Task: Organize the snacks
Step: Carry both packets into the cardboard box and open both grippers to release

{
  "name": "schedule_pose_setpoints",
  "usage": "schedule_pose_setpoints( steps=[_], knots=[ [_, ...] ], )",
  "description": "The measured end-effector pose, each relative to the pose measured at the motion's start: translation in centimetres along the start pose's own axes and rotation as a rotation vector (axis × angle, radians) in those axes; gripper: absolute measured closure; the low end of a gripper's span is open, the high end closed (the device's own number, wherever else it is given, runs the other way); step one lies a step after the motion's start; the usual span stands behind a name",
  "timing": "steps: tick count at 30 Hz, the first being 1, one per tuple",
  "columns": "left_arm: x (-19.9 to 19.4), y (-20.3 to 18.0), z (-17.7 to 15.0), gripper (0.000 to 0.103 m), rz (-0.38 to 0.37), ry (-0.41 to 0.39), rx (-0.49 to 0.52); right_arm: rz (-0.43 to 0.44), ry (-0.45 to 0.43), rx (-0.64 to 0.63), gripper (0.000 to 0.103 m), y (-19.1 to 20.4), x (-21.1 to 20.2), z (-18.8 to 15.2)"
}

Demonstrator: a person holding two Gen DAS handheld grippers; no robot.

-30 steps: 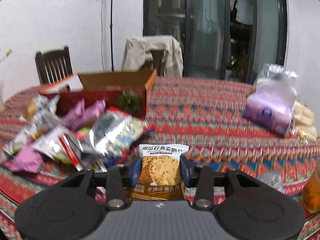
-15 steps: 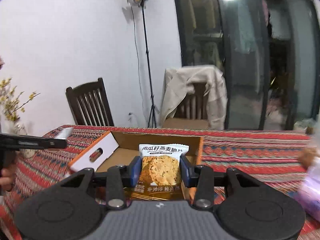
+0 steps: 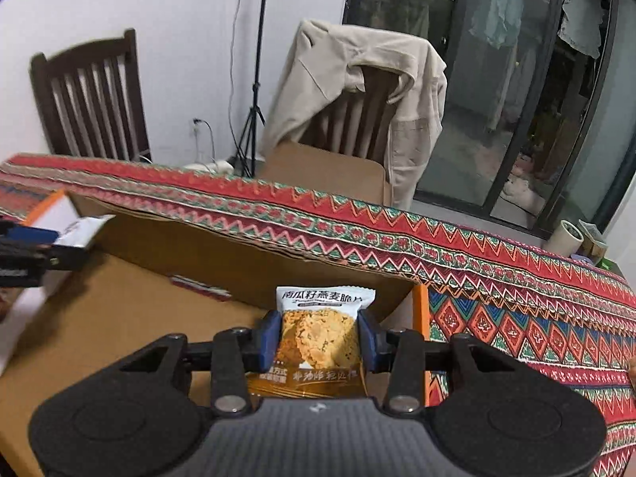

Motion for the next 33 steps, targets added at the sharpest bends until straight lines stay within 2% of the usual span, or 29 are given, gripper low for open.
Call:
schedule_pose_setpoints(
  steps=[3,4,5,7,11,16,20,24,27,29,33],
  knots=[
    [-0.1,-0.3,-0.2,0.05,0.018,0.004,0.006,0.021,0.016,0.008,0.059,0.1,0.4,-0.1],
    [-0.1,-0.4,-0.3,0.045,0.025,0.005,0.011,0.035,0.01,0.013,0.058,-0.1,0.3,-0.2],
    [-0.2,-0.6,-0.5,0.036,0.033,0.006,0.017,0.043,0.012,0.02,0.054,-0.2,0.3,-0.3],
    [-0.4,-1.1,-0.8,0.029,0.035,0.005,0.034,0.04,0.017,0.032,0.05,-0.6,0.6,-0.1],
    [-0.7,-1.1,-0.5,0.026,0.041,-0.018,0.009,0.049,0.011,0.026,0.05,-0.6,0.4,-0.1],
    [-3.8,0.2,-0.3,0.021,-0.01,-0.054,-0.078,0.059,-0.039,0.015,0.049,-0.1,-1.3,-0.2],
    [-8.6,0.7,-0.7,0.017,0.036,-0.108,-0.078,0.063,-0.076,-0.008,0.047,0.5,-5.3,-0.7],
    [-14.8,0.5,-2.6,0.014,0.063,-0.177,-0.061,0.065,-0.143,-0.01,0.037,0.2,-11.2,-1.5],
    [-20.4,-0.3,-5.7,0.011,0.05,-0.247,-0.029,0.065,-0.193,-0.021,0.034,0.0,-16.0,-3.5],
    [-24.1,-1.0,-8.4,0.006,0.033,-0.309,-0.019,0.069,-0.224,-0.021,0.03,-0.2,-19.2,-5.5],
    [-30.4,-2.3,-15.1,0.004,0.005,-0.406,-0.027,0.074,-0.296,-0.02,0.024,-0.3,-25.2,-10.3]
  ],
)
Point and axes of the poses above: each gripper's, at about its wrist camera, not at the fingertips, and x roughly the way its jaws point, y to its left, z to its top, the point moved 7 cm from there along x, roughly the way its jaws point, and after that the axes turned 14 degrees about y, right-handed, at the moved point
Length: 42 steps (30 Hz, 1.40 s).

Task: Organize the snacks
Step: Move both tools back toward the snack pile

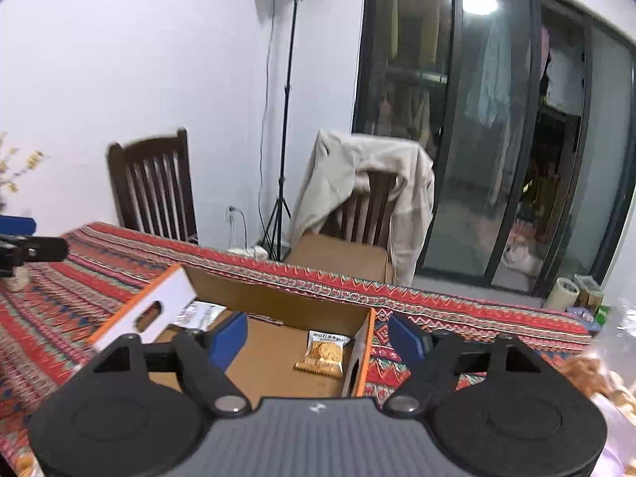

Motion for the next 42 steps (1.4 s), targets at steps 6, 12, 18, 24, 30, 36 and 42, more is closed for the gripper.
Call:
schedule_pose_setpoints(
  steps=[6,12,18,24,30,36,42],
  knots=[
    [-9.6,-2.0,-8.3,0.002,0.029,-0.097,-0.028,0.022,-0.094,-0.021,0.016,1.4,-9.7,-7.7],
    [-15.6,-4.6,-16.7,0.0,0.037,-0.134,-0.072,0.069,-0.131,-0.027,0.012,3.2,-16.2,-16.6],
    [-18.8,-6.4,-24.1,0.0,0.082,-0.134,-0.054,0.044,-0.116,-0.072,0.012,5.8,-18.6,-24.0],
    [-19.5,-6.6,-28.6,0.0,0.08,-0.099,-0.037,0.087,-0.104,-0.023,0.012,8.7,-20.0,-29.8],
    [-19.3,-5.6,-29.6,0.0,0.052,-0.092,-0.051,0.054,-0.101,-0.006,0.012,10.7,-20.2,-32.5],
    [-17.9,-5.0,-29.9,0.0,0.037,-0.068,-0.053,0.027,-0.087,0.014,0.012,11.1,-20.1,-32.6],
    [-16.4,-4.1,-29.5,0.0,0.029,-0.051,-0.069,0.019,-0.089,0.012,0.012,11.2,-19.0,-31.1]
  ],
)
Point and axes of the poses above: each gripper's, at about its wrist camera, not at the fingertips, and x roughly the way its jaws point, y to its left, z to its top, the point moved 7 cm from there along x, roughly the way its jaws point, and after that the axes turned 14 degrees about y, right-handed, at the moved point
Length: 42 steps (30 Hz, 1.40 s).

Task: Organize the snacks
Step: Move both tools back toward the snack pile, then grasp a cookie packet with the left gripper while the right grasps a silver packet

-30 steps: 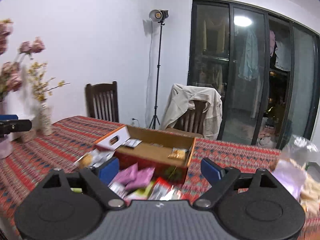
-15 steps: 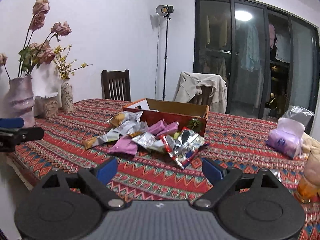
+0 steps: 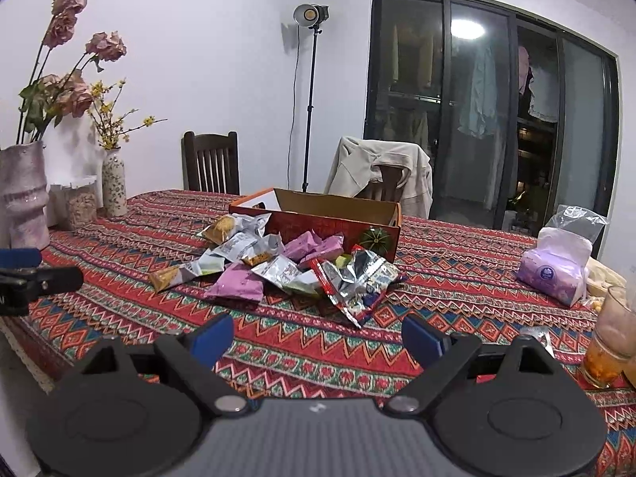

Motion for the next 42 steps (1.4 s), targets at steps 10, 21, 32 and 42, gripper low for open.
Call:
schedule_pose_setpoints(
  steps=[10,21,32,42],
  knots=[
    [7.1,2.8,3.3,0.0,-0.021,0.102,-0.01,0.022,0.019,0.005,0.012,-0.1,4.3,2.9],
    [18.6,4.9,11.2,0.01,-0.06,0.129,0.052,0.082,0.049,-0.078,0.018,3.0,14.1,9.5],
    [28.1,3.1,13.2,0.023,-0.099,0.224,0.138,0.149,0.173,-0.109,0.033,6.7,24.9,12.5],
    [27.3,4.2,13.5,0.055,-0.126,0.211,0.083,0.235,0.185,-0.013,0.063,5.6,27.0,12.4]
  ],
)
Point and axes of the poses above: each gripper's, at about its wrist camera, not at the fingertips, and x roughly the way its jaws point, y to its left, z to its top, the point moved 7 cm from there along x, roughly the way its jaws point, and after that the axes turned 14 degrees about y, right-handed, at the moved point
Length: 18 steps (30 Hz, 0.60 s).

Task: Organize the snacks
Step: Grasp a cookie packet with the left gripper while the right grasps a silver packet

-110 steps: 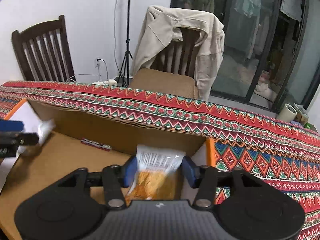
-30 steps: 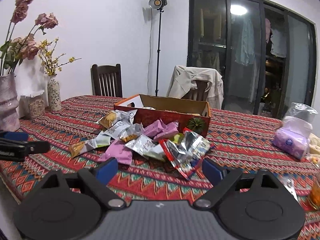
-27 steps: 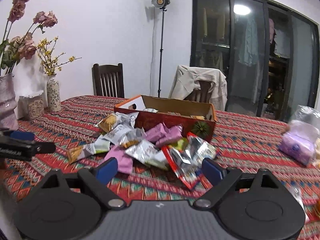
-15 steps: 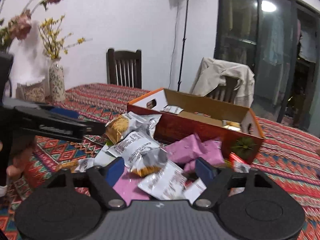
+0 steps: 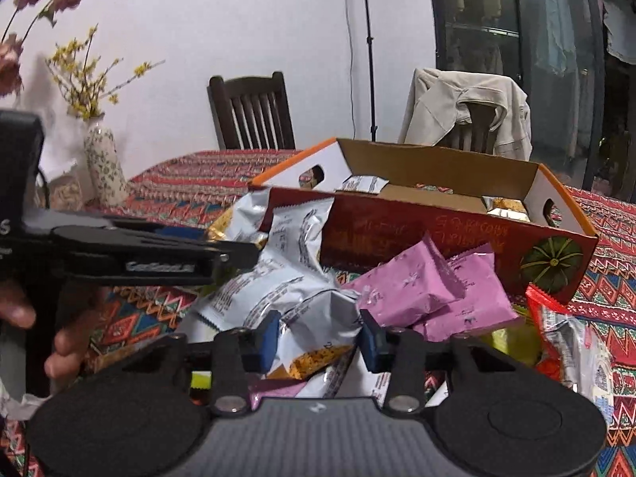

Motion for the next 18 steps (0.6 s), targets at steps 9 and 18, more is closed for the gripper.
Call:
schedule_pose_setpoints(
  steps=[9,18],
  knots=[
    [-7.2,-1.0,-3.1,0.058,0.016,-0.076,-0.115,-0.008,-0.09,-0.007,0.064,-0.2,-6.0,-1.0],
    [-12.5,-4.6,-7.4,0.059,-0.048,-0.096,-0.18,-0.042,-0.126,-0.005,0.064,-0.7,-13.2,-5.6]
  ],
)
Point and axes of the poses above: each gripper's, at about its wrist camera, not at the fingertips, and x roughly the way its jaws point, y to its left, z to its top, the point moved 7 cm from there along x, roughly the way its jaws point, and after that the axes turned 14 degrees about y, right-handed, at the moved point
